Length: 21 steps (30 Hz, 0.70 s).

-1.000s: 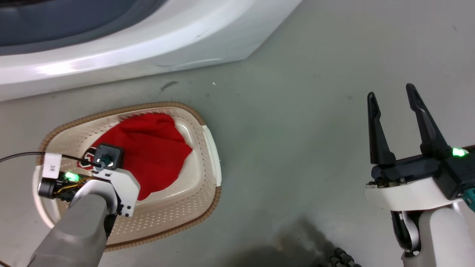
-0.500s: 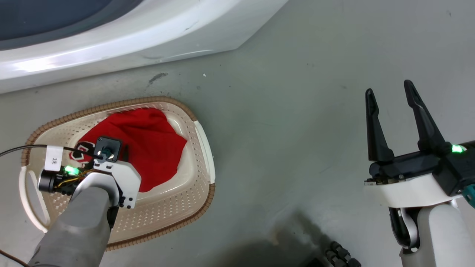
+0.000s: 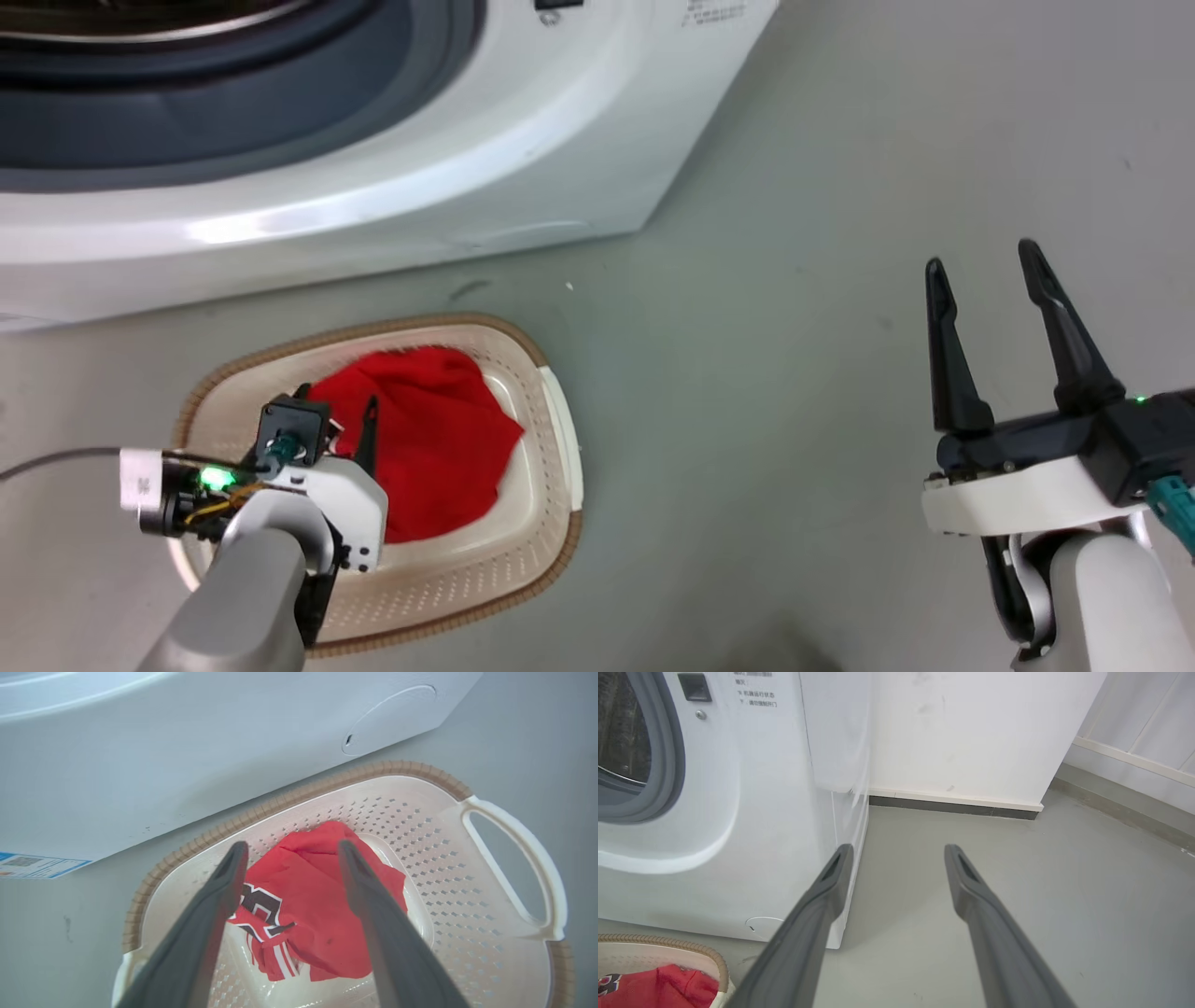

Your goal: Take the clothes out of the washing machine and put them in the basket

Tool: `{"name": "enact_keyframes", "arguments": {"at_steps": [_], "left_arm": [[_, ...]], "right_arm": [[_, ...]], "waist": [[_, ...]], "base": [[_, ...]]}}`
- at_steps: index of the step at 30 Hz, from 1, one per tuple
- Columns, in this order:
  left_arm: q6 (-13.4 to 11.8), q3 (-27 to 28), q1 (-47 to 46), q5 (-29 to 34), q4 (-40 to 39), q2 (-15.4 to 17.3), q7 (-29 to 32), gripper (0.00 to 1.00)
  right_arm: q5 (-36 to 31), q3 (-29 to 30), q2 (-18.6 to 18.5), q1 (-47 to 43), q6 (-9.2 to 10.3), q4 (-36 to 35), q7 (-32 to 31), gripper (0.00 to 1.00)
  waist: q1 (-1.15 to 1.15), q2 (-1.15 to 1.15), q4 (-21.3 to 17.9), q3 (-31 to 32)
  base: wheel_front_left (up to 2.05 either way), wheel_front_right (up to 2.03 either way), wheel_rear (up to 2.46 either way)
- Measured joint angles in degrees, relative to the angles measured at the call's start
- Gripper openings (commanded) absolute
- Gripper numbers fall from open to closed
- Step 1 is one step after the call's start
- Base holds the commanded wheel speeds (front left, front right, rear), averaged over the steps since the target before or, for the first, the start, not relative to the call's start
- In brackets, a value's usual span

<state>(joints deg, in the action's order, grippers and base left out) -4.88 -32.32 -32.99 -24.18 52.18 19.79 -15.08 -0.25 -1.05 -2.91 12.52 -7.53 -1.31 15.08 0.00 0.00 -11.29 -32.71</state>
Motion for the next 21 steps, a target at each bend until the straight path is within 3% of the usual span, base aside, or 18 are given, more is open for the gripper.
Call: {"name": "enact_keyframes", "arguments": {"at_steps": [11,21], "left_arm": [[-2.68,11.29,12.79,6.37,-22.90,-1.02,0.01,1.00],[-1.81,18.23,19.31,11.22,-35.95,-2.02,0.01,1.00]], "right_arm": [[-1.55,-0.04,0.00,-2.35,0.00,1.46,0.00,1.00],[-1.33,-0.82,-0.01,-4.62,0.00,2.11,0.00,1.00]], "waist": [[-0.01,0.00,4.39,10.71],[-0.02,0.00,6.33,16.58]], "base": [[0.00,0.00,0.00],[0.00,0.00,0.00]]}}
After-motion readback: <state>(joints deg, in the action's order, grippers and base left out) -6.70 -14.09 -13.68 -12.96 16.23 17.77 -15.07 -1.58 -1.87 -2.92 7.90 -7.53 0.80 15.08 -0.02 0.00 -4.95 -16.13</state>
